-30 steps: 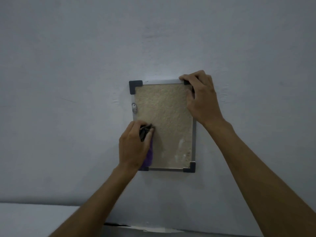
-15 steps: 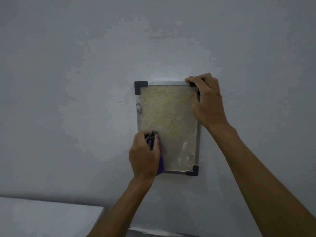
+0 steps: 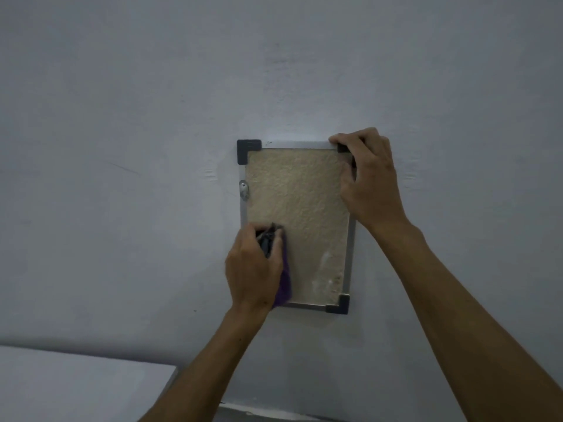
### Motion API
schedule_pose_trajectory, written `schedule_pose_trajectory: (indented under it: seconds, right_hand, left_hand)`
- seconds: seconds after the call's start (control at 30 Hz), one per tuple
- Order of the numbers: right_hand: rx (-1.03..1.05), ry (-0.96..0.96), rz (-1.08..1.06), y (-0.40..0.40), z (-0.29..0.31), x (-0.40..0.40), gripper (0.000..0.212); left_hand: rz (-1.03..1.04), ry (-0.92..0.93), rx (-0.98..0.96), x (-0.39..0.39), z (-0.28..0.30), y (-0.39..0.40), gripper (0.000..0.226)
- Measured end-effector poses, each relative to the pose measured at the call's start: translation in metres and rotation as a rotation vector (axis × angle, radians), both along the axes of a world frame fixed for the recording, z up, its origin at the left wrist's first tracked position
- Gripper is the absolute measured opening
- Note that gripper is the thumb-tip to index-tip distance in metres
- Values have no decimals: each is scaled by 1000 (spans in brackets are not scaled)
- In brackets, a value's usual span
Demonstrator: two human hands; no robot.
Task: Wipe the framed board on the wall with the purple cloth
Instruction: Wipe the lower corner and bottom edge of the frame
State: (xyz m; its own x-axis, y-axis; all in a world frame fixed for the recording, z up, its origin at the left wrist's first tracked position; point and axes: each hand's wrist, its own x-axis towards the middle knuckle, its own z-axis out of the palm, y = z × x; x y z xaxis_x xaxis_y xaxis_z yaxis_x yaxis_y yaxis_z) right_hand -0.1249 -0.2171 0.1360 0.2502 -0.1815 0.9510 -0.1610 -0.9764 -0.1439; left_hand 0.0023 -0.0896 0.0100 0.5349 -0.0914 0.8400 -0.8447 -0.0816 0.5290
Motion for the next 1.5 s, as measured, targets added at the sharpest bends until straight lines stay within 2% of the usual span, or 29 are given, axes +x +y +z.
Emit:
schedule_pose_trajectory:
  seconds: [0.1,0.17,0.27,0.33,0.5,0.57,0.73,0.9,0.97,1.1,1.17,1.27,1.3,1.4,1.5]
  right_hand:
    - [-13,9,5,-3,0,-1,37]
    - [-18,0,6,-5,-1,0,37]
    - [-13,-23,13,-6,-3,3,38]
    - [-14,-20,14,-6,-3,3,39]
    - [-21,5,22,-5,-2,1,37]
    - [-15,0,19,-5,-2,1,37]
    - [8,-18,18,-3,-3,3,39]
    - [-10,31,34,-4,1,-4,36]
    - [-15,57,37,-6,3,-6,36]
    - [-4,43,38,-5,1,-6,34]
    - [2,37,32,-3,0,-5,34]
    - [4,62,16,-2,1,-6,40]
    - [6,69,7,-3,2,-6,44]
    - [30,65,-6,-3,2,-5,49]
    - [71,63,-13,1,1,-4,51]
  left_hand:
    - [31,134,-153,2,6,-2,20]
    - [14,77,-90,-7,4,-8,19]
    - [-50,-87,116,-20,-4,-17,21]
    - [-51,-116,142,-20,-4,-17,21]
    - [16,173,-195,-15,1,-14,21]
    - [26,186,-182,-23,0,-21,21]
    - [-22,66,-18,-39,-7,-30,22]
    - [-22,230,-210,-31,-3,-24,21]
    - [-24,203,-153,-34,-3,-26,21]
    - [-65,-32,154,-33,-8,-21,21]
    - [-16,-41,144,-22,-4,-11,20]
    - [62,116,-64,-2,5,5,20]
    - [73,137,-81,0,6,6,21]
    - [58,128,-4,-9,2,0,19]
    - [-57,8,201,-19,0,-6,19]
